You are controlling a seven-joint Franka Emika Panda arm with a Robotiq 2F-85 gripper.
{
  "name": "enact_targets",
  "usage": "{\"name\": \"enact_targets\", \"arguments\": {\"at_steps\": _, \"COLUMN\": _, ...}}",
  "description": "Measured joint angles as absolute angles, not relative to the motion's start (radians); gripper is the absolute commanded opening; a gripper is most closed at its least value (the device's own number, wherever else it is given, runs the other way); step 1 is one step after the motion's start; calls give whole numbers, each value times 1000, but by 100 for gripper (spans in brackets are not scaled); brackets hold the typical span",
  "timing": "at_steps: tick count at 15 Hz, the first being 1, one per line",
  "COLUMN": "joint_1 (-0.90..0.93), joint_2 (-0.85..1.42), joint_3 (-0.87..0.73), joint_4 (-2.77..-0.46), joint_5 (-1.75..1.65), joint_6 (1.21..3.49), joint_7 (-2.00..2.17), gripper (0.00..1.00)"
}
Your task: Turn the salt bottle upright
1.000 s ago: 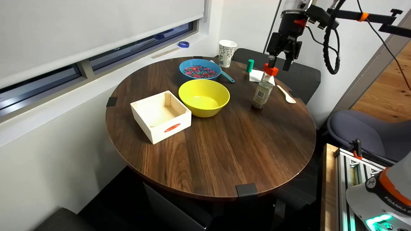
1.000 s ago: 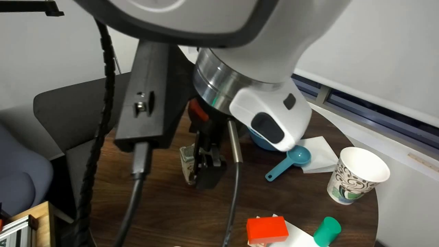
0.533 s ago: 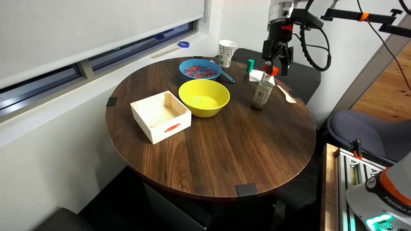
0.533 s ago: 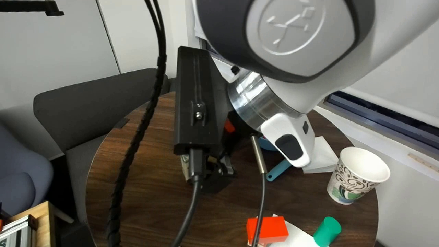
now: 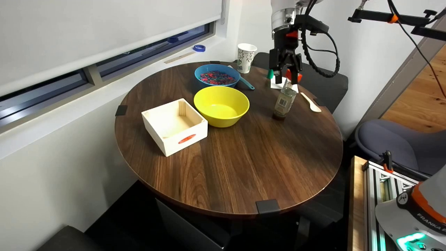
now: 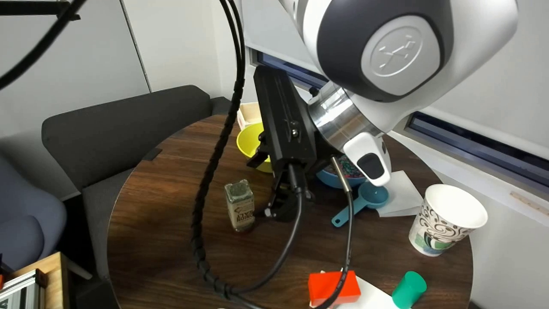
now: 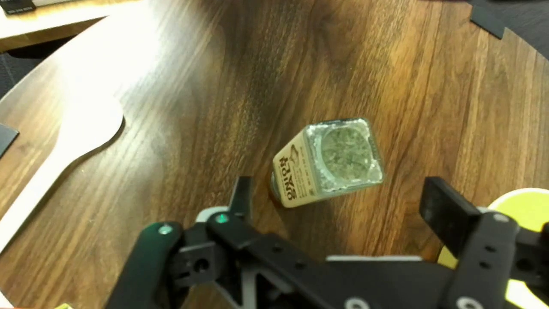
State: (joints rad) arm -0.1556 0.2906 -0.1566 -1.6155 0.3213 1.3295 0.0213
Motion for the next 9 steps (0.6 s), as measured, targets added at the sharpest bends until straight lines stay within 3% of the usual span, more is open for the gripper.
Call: {"name": "enact_targets", "arguments": {"at_steps": 9, "joint_1": -131, "joint_2": 345, "joint_3": -104, "joint_4": -1569, "joint_5": 225, "joint_6": 1211, "joint_7": 19, "gripper": 100}}
